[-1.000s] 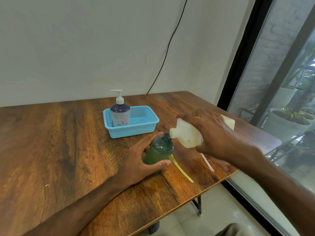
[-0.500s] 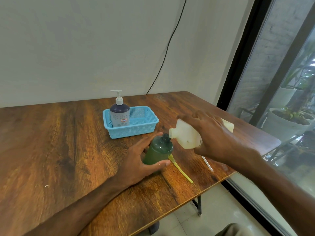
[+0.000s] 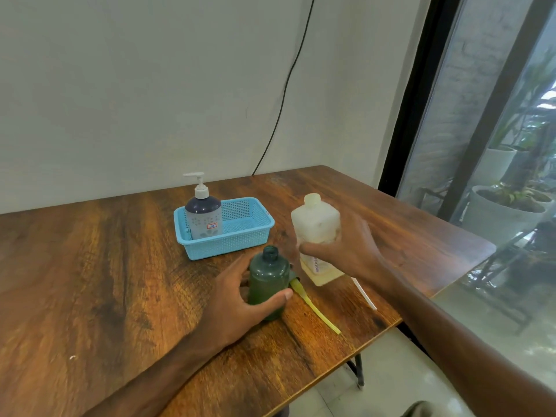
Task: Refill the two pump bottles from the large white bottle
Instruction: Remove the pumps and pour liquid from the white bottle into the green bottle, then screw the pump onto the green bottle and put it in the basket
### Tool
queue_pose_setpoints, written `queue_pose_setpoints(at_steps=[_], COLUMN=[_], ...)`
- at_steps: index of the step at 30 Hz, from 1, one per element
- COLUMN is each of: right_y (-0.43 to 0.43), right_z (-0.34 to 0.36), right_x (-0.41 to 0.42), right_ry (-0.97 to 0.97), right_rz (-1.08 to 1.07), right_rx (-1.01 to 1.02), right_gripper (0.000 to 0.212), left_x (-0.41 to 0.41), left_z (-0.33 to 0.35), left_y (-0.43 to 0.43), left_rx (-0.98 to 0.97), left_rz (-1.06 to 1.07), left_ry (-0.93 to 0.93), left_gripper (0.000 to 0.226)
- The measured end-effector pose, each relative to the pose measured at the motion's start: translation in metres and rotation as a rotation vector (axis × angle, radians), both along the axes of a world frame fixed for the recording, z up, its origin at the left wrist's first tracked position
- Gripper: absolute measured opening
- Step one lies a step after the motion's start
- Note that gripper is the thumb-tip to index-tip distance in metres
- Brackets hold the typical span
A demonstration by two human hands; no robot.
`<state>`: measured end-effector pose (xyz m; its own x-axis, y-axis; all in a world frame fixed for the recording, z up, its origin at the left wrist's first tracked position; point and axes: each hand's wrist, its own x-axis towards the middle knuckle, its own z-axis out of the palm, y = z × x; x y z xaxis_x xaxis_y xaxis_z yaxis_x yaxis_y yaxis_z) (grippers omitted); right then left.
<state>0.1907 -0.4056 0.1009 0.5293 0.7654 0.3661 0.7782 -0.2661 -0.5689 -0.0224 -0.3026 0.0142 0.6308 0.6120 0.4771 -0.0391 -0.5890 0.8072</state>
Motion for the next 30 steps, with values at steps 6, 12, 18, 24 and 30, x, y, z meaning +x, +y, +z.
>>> queue_pose_setpoints(at_steps=[6, 12, 18, 24, 30], right_y=[0.016, 0.007, -0.032, -0.051, -0.019], right_z=[-0.025, -0.038, -0.062, -0.071, -0.048], right_x=[0.008, 0.01, -0.003, -0.036, -0.051], right_ry=[0.171, 0.326, 0.255, -0.002, -0.106], right_rz=[-0.033, 0.044, -0.07, 0.053, 0.204], right_rx=[0.095, 0.101, 0.347, 0.315, -0.149], right_gripper=[0.094, 0.114, 0.069, 0.021, 0.028], left_x=[-0.001, -0.001, 0.0, -0.001, -0.002], left_z=[0.003, 0.002, 0.005, 0.006, 0.007], left_y=[-0.002, -0.001, -0.002, -0.006, -0.007], left_rx=[-0.008, 0.0, -0.014, -0.014, 0.003], left_rz=[0.006, 0.014, 0.008, 0.019, 0.04], left_ry=[0.006, 0.015, 0.003, -0.007, -0.024], left_gripper=[0.066, 0.072, 0.069, 0.067, 0.076])
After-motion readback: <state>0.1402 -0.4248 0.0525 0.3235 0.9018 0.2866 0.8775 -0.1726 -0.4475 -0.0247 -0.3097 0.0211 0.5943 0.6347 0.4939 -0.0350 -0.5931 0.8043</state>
